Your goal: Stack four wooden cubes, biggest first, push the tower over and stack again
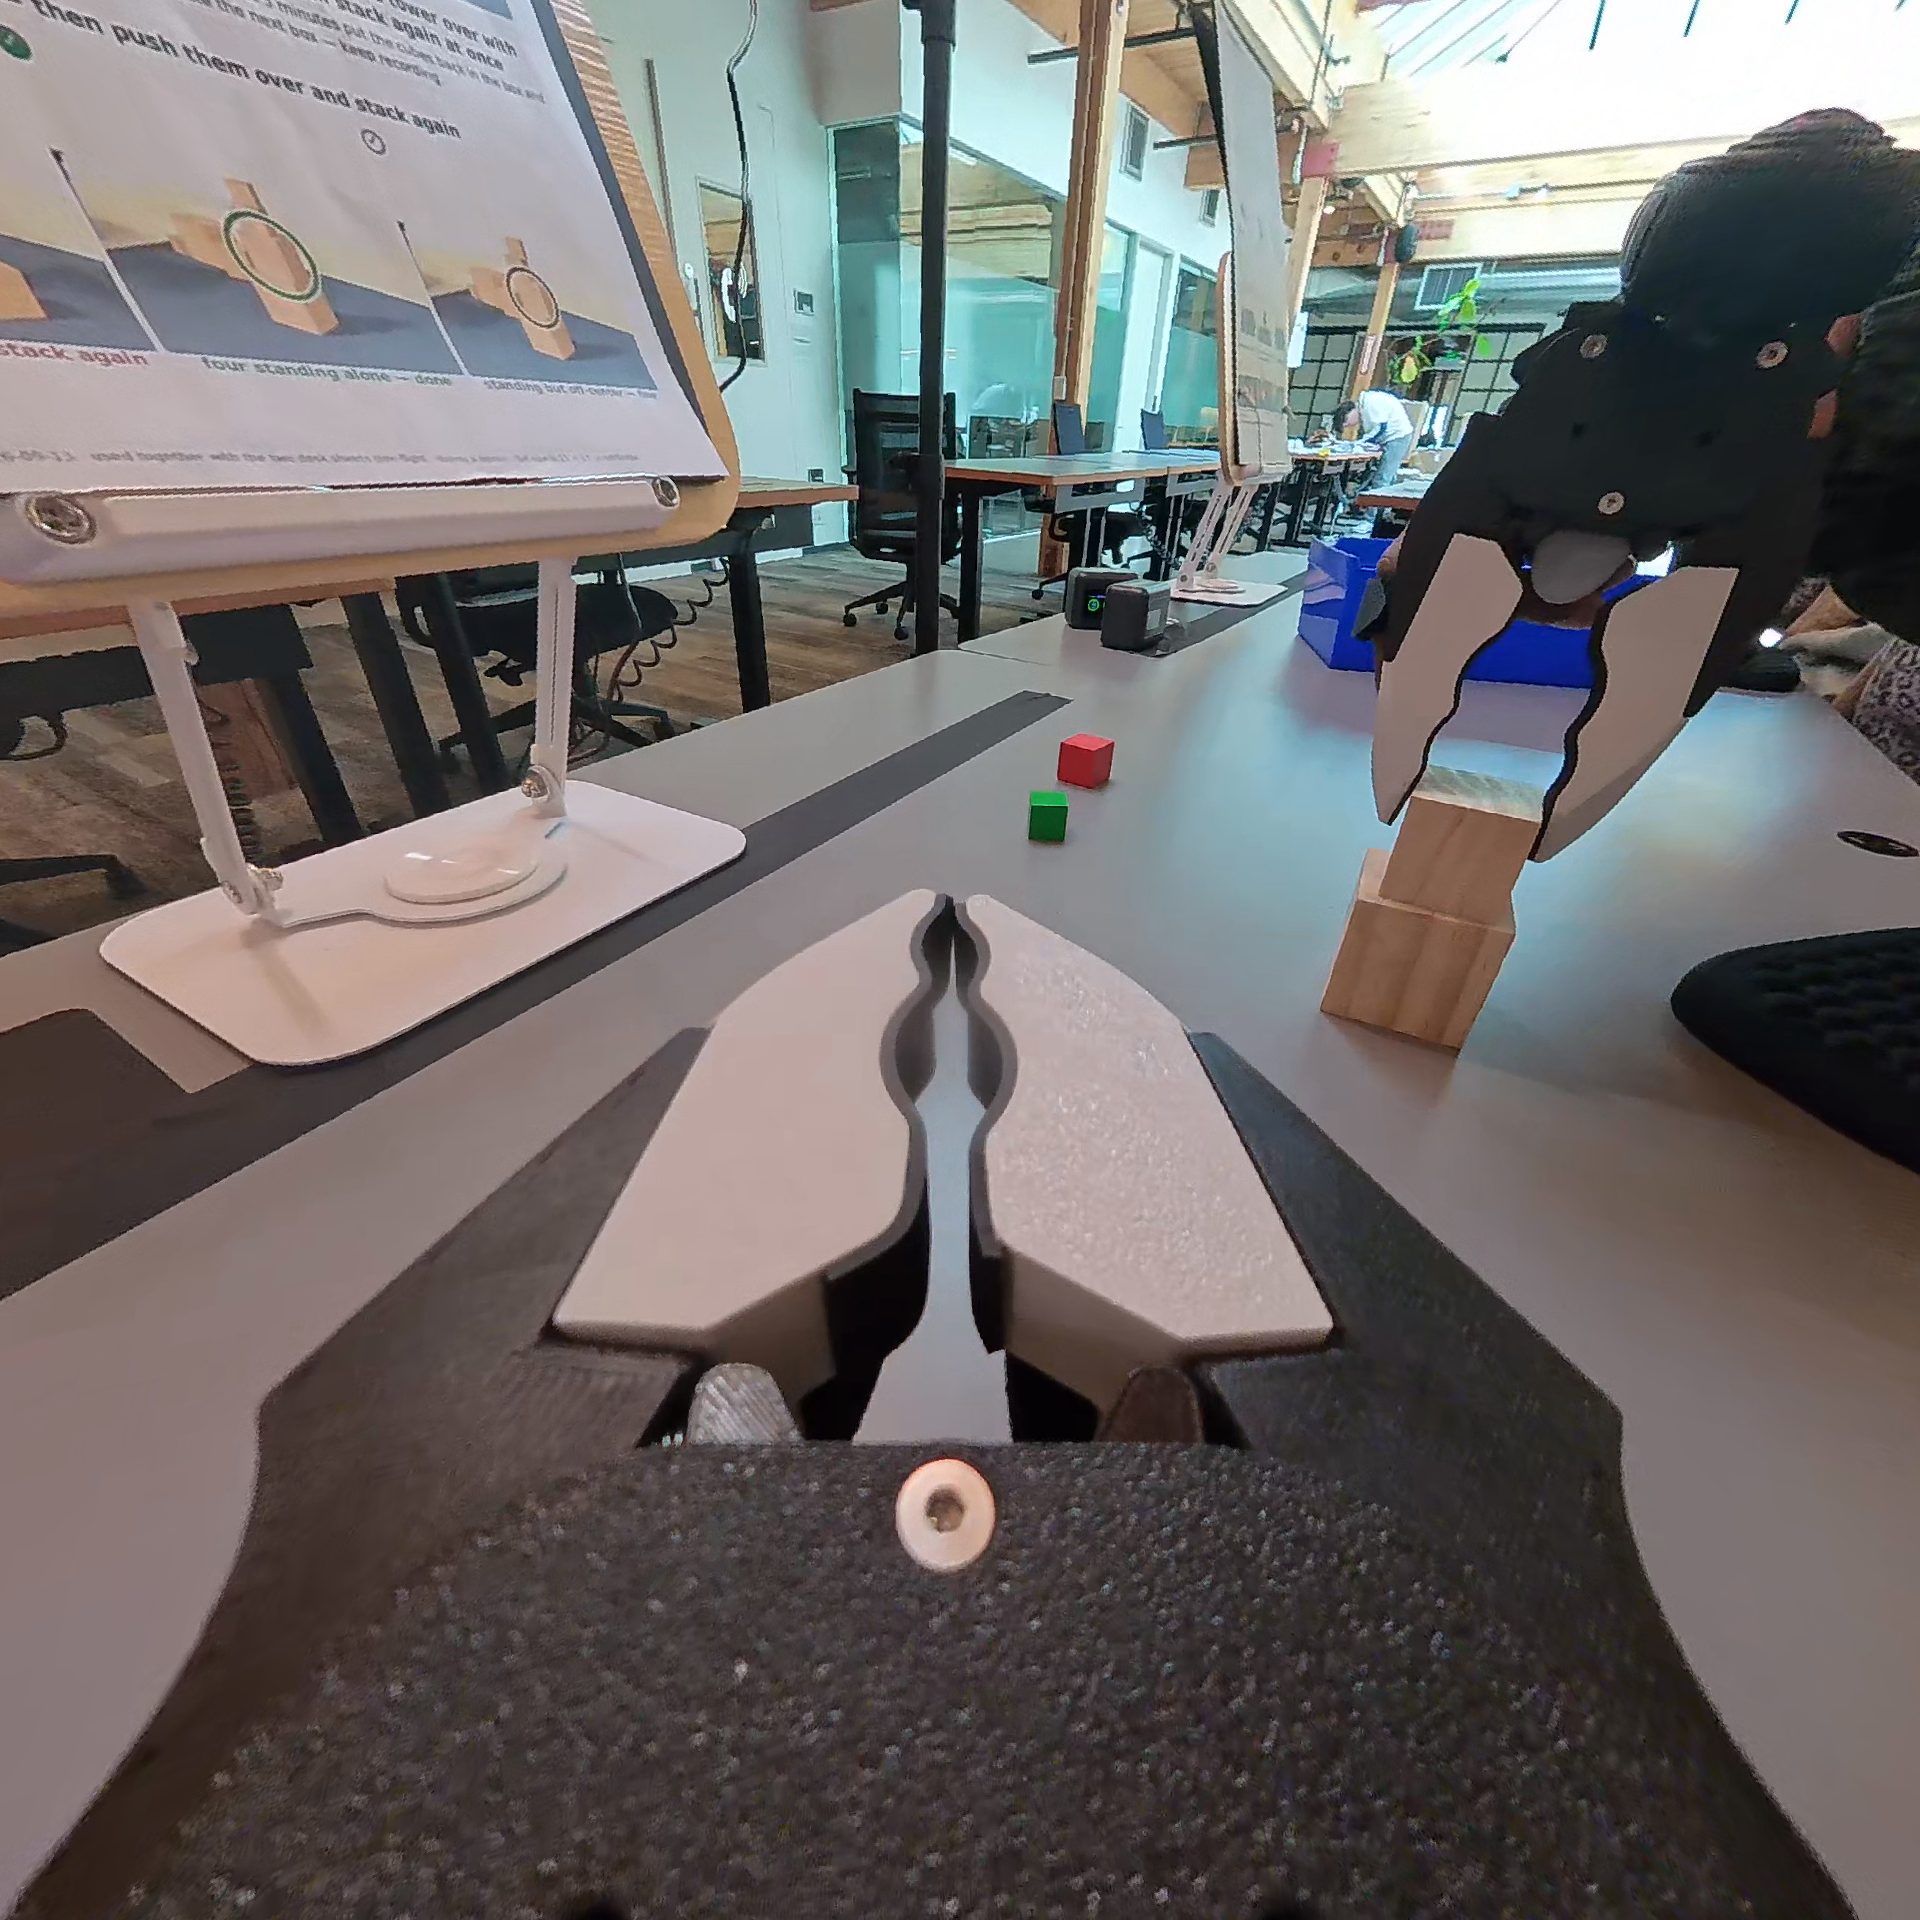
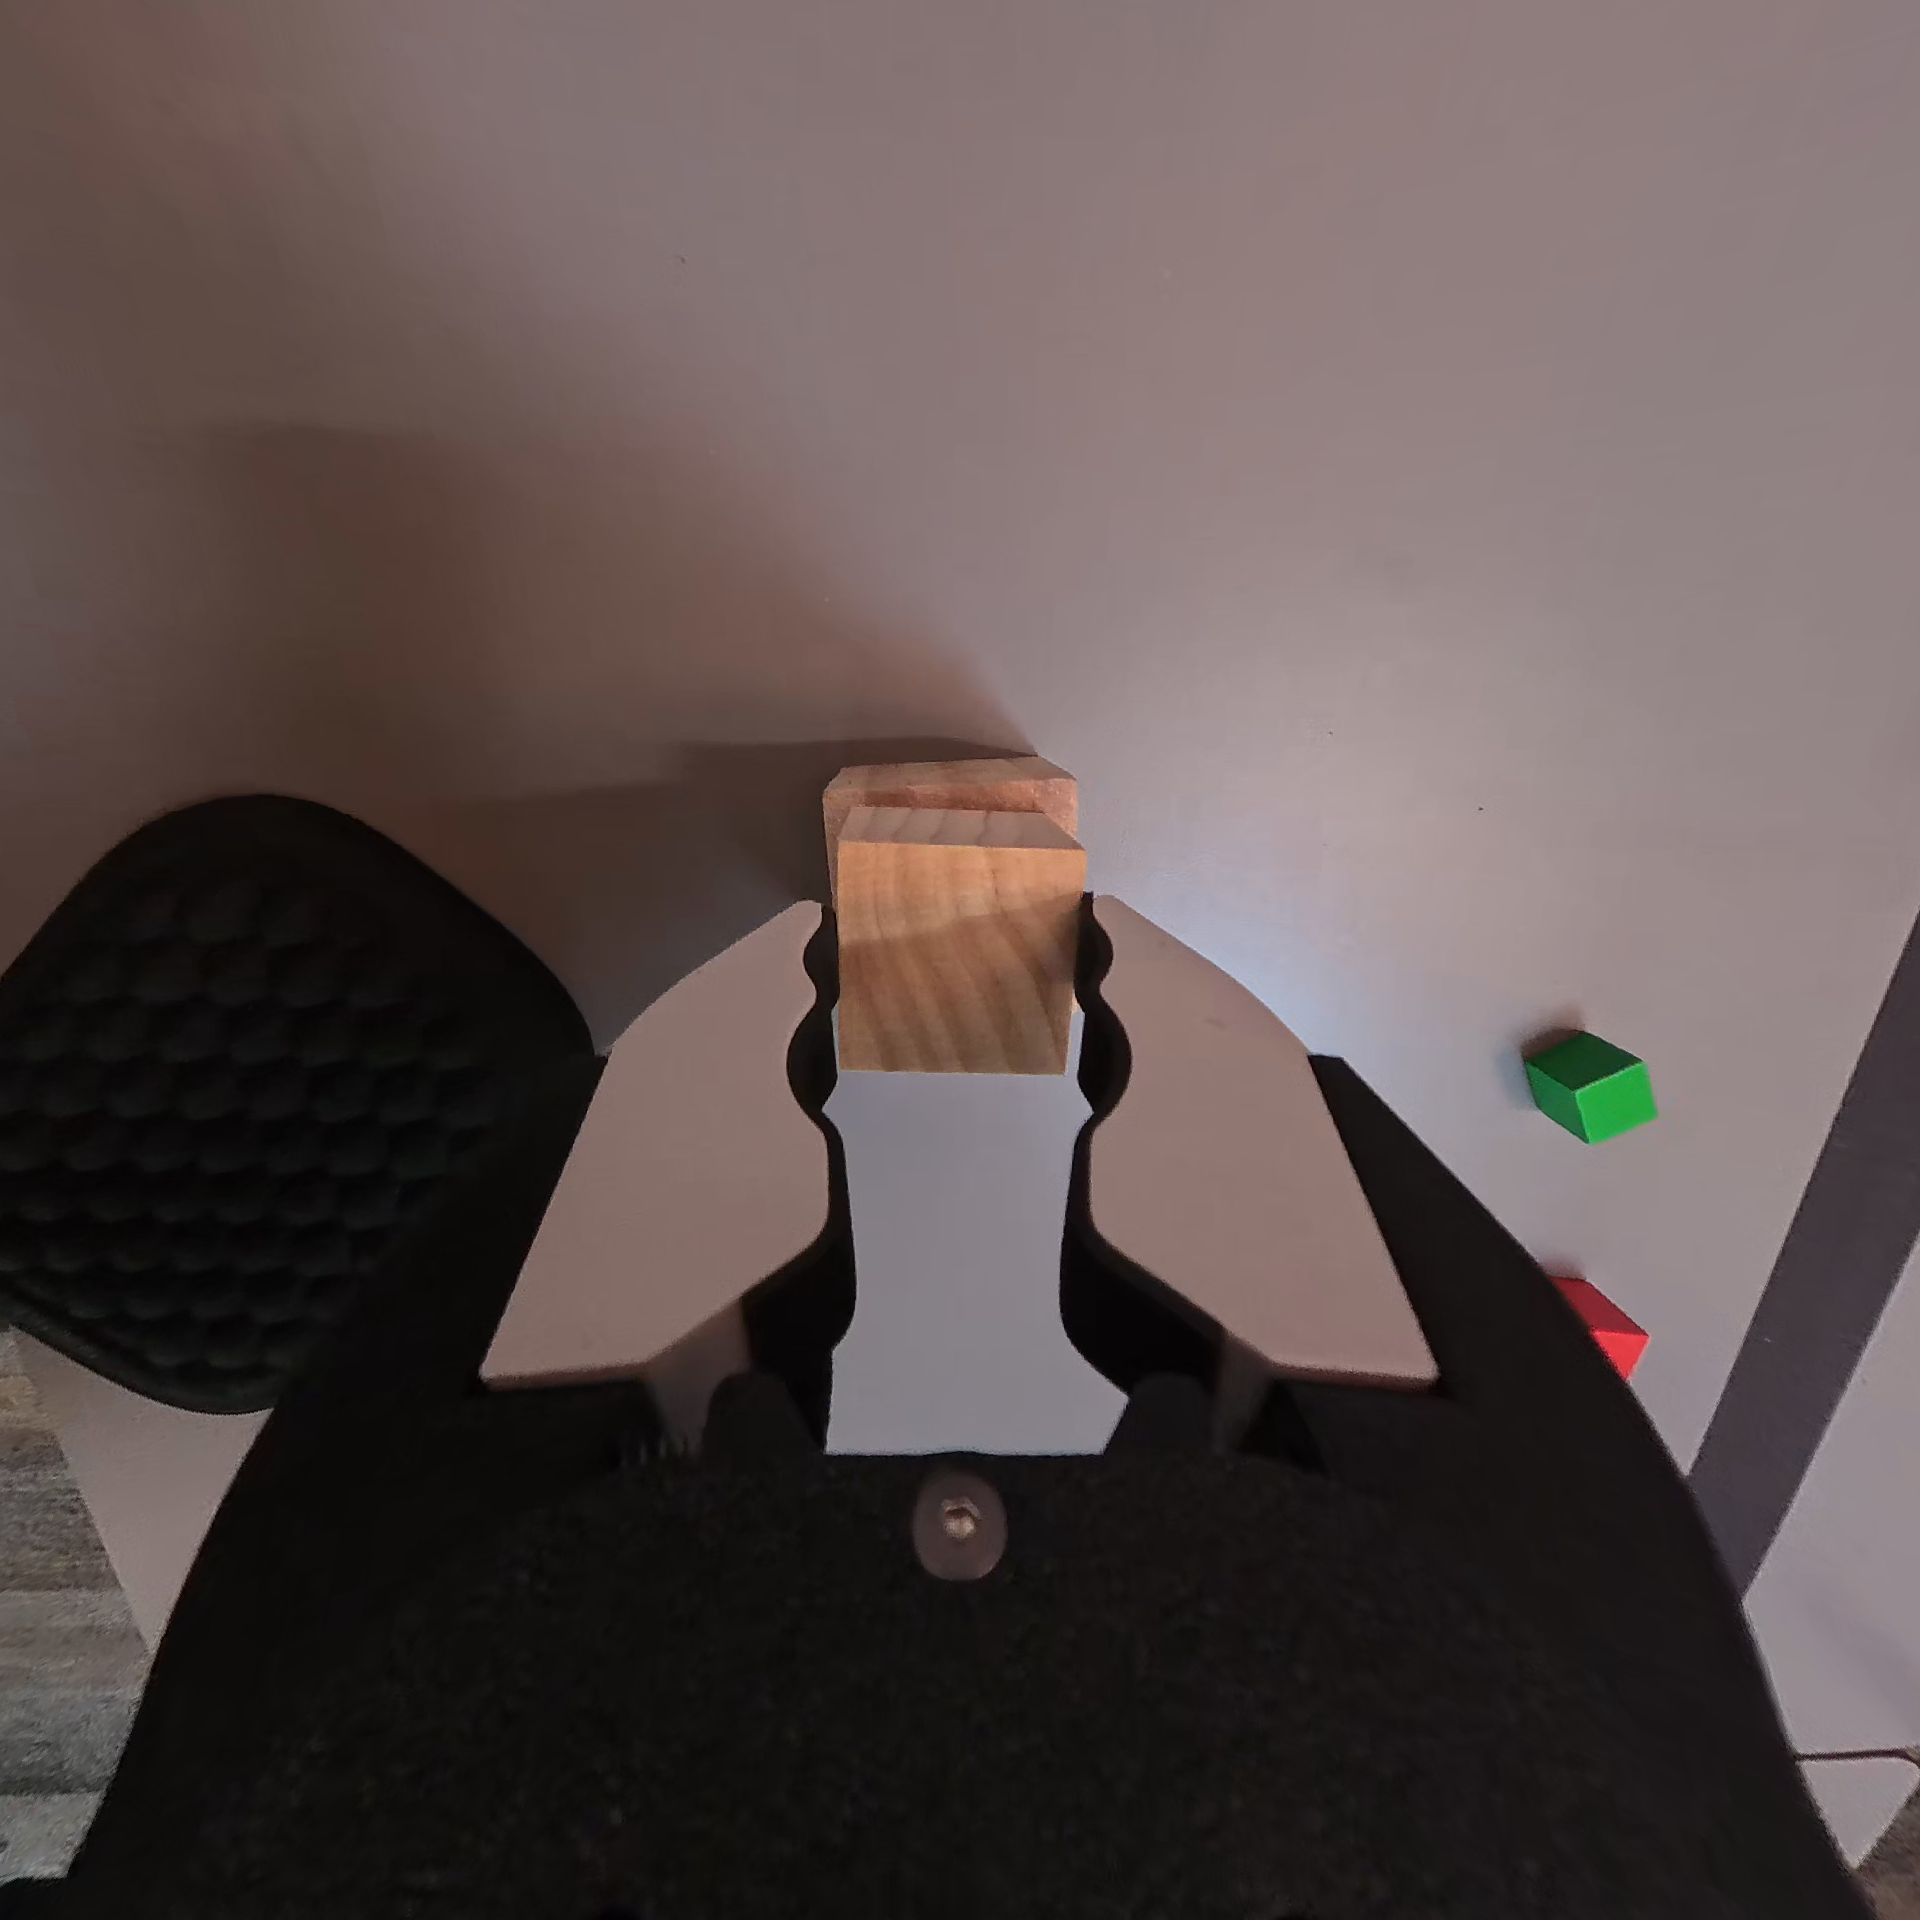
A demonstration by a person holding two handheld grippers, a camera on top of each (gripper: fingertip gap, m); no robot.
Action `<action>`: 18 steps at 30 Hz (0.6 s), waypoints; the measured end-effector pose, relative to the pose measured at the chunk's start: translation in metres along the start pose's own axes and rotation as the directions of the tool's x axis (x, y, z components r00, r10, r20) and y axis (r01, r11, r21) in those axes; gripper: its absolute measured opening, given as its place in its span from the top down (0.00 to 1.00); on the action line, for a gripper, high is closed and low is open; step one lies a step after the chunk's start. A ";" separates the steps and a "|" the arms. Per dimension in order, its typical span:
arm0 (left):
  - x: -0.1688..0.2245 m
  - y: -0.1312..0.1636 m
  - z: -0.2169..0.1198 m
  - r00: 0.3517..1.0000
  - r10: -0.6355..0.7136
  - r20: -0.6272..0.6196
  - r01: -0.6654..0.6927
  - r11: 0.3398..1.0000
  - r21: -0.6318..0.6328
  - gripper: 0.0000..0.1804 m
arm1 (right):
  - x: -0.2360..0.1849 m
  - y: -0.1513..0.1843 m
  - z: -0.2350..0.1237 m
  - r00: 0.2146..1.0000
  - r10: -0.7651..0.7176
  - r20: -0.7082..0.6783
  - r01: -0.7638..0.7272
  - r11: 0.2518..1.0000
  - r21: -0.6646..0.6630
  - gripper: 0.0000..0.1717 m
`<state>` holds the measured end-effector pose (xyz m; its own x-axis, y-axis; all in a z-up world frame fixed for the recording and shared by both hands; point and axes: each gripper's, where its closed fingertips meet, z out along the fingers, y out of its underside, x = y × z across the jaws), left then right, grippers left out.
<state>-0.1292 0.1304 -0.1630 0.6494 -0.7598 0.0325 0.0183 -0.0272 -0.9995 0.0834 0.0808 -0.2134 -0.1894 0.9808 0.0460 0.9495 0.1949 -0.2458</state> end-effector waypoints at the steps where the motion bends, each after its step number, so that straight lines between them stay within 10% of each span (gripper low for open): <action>1: 0.000 0.000 0.000 1.000 0.001 -0.001 -0.001 1.000 0.002 1.00 | 0.000 0.000 0.000 1.000 -0.001 -0.001 0.001 1.000 -0.002 0.74; 18: 0.001 0.000 0.000 1.000 0.003 -0.003 -0.003 1.000 -0.002 1.00 | 0.001 0.000 -0.001 0.997 -0.075 0.024 0.076 0.996 -0.048 0.74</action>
<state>-0.1281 0.1298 -0.1631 0.6470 -0.7620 0.0292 0.0146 -0.0259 -0.9996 0.0836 0.0814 -0.2127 -0.2657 0.9632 0.0407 0.9434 0.2684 -0.1949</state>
